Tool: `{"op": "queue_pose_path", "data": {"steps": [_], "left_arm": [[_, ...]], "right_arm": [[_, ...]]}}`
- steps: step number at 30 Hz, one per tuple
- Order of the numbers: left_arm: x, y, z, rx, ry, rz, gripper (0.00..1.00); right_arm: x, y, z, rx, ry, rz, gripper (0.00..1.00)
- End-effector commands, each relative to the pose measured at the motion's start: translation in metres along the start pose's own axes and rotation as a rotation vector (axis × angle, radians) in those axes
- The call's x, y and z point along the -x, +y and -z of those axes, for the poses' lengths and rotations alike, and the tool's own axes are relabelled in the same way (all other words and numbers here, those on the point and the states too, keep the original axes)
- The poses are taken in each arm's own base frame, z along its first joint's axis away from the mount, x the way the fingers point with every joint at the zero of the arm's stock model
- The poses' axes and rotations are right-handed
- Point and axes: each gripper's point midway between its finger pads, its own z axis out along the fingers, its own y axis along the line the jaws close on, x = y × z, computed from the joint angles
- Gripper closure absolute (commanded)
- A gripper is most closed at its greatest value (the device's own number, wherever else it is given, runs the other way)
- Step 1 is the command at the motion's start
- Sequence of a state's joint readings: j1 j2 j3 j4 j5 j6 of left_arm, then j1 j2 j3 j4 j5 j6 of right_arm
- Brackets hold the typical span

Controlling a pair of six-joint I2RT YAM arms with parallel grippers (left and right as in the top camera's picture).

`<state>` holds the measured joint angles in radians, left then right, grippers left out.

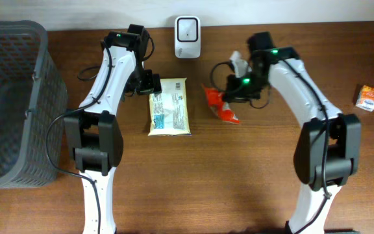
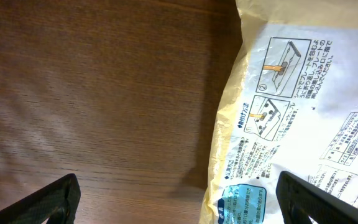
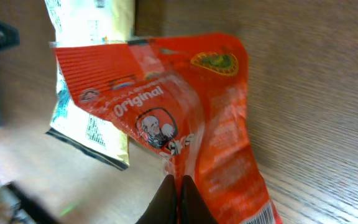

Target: Scan the item barcode

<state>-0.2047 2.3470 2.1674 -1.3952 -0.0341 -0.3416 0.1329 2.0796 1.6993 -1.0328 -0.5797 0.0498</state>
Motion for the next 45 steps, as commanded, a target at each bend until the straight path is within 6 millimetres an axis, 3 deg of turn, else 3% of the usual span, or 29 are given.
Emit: {"op": "queue_pose_path", "data": {"steps": [1, 5, 7, 9, 13, 19, 20, 22, 23, 25, 30, 37, 40, 42, 43, 45], "left_arm": [[-0.002, 0.000, -0.001, -0.001, 0.009, 0.013, 0.01], [-0.002, 0.000, -0.001, -0.001, 0.009, 0.013, 0.01], [-0.002, 0.000, -0.001, -0.001, 0.009, 0.013, 0.01], [-0.002, 0.000, -0.001, -0.001, 0.009, 0.013, 0.01], [-0.002, 0.000, -0.001, -0.001, 0.009, 0.013, 0.01], [-0.002, 0.000, -0.001, -0.001, 0.009, 0.013, 0.01], [-0.002, 0.000, -0.001, -0.001, 0.009, 0.013, 0.01], [-0.002, 0.000, -0.001, -0.001, 0.009, 0.013, 0.01], [-0.002, 0.000, -0.001, -0.001, 0.009, 0.013, 0.01], [-0.002, 0.000, -0.001, -0.001, 0.009, 0.013, 0.01], [-0.002, 0.000, -0.001, -0.001, 0.009, 0.013, 0.01], [-0.002, 0.000, -0.001, -0.001, 0.009, 0.013, 0.01], [-0.002, 0.000, -0.001, -0.001, 0.009, 0.013, 0.01], [-0.002, 0.000, -0.001, -0.001, 0.009, 0.013, 0.01], [-0.002, 0.000, -0.001, -0.001, 0.009, 0.013, 0.01], [-0.002, 0.000, -0.001, -0.001, 0.009, 0.013, 0.01]], "right_arm": [[-0.014, -0.020, -0.016, 0.169, 0.044, -0.073, 0.96], [-0.021, -0.088, -0.028, 0.126, 0.034, -0.232, 0.96], [-0.021, -0.123, -0.022, 0.024, 0.013, -0.283, 0.96], [-0.020, -0.138, -0.006, 0.020, -0.016, -0.325, 0.96], [-0.020, -0.134, 0.010, 0.023, 0.002, -0.281, 0.96], [-0.008, -0.085, 0.034, -0.090, -0.017, -0.085, 0.96], [-0.007, -0.075, 0.039, -0.140, -0.022, -0.041, 0.86], [-0.009, -0.066, 0.042, -0.277, -0.012, 0.028, 0.37], [-0.011, -0.066, 0.041, -0.376, 0.004, 0.061, 0.20], [-0.012, -0.072, 0.038, -0.577, 0.011, 0.051, 0.11], [-0.006, -0.080, 0.021, -0.857, -0.031, 0.007, 0.08], [-0.014, -0.113, -0.020, -0.927, 0.044, -0.025, 0.10], [-0.016, -0.118, -0.027, -0.933, 0.061, -0.026, 0.42], [-0.014, -0.117, -0.026, -0.930, 0.052, -0.026, 0.74], [-0.013, -0.115, -0.026, -0.924, 0.049, -0.026, 0.82], [-0.012, -0.109, -0.026, -0.895, 0.044, -0.028, 0.85]]}}
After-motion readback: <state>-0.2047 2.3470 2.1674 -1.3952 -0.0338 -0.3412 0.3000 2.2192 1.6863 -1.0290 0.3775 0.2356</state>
